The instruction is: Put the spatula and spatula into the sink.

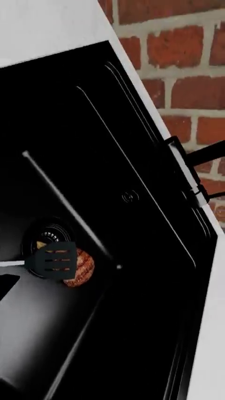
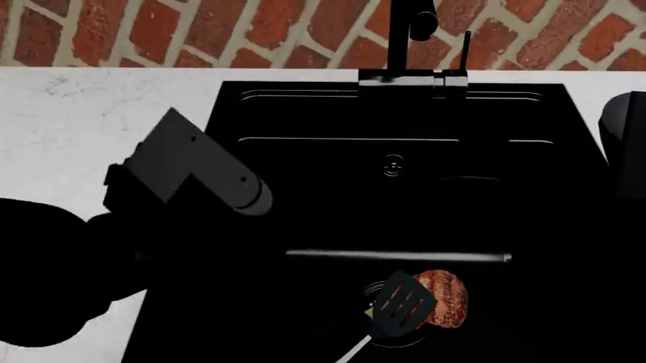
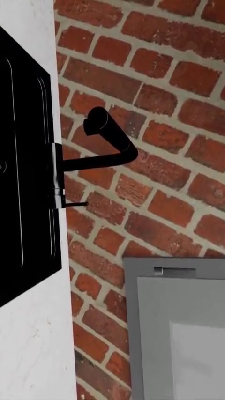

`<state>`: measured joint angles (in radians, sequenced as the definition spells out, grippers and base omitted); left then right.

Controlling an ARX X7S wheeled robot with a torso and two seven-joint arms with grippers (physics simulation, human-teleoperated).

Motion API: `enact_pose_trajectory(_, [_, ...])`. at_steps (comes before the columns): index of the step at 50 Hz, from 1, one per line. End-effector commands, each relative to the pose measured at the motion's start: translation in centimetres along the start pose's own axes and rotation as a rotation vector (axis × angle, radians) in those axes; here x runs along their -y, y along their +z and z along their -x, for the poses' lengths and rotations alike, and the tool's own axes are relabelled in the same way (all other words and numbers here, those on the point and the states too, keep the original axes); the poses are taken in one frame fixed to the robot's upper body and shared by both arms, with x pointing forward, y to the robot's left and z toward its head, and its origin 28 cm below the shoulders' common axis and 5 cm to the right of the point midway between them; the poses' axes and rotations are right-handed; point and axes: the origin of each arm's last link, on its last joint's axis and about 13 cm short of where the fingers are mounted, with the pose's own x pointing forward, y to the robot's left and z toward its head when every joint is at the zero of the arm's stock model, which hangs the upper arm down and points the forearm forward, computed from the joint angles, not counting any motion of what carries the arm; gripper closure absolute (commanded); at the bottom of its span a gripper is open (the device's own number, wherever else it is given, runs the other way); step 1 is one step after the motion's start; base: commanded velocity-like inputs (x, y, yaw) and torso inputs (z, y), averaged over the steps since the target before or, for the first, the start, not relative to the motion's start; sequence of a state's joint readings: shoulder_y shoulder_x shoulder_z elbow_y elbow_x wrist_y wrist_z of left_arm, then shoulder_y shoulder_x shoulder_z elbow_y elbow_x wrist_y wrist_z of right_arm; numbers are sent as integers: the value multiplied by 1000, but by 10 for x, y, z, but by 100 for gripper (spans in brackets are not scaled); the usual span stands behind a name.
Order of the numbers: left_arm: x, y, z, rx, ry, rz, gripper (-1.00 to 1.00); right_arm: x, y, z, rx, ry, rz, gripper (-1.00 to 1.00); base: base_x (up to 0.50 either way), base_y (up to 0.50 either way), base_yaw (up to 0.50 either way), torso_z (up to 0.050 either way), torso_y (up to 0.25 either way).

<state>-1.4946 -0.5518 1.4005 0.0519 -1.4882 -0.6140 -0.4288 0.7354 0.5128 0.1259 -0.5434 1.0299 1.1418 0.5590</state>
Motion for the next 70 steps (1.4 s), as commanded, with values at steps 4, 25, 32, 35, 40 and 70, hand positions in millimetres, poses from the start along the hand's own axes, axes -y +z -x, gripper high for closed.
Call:
enact_pose_trajectory(4, [-20,16,110,31,197,-114,-100,3,2,1,17,2,-24,-100,0,0,0,0,0])
enact_pose_trajectory(25, [-70,-3,193,-141,317,203,-100,5,-1,2,10,-1,-31,-100,0,0,0,0,0])
enact_pose_trajectory(32, [-81,-16,202,-160,366,311,-100,5,-1,1,7,-1,-31,-100,0,0,0,0,0])
enact_pose_trajectory(35, [-88,-26,204,-165,405,346,-100,5,-4,1,3,-4,-33,-100,0,0,0,0,0])
enact_pose_trajectory(40, [-94,-37,203,-205,448,371,-100,4,-4,2,1,-1,-34,-100,0,0,0,0,0])
enact_pose_trajectory(70, [-128,-47,156,-304,479,378,-100,3,-9,-2,-10,-2,-30,-100,0,0,0,0,0])
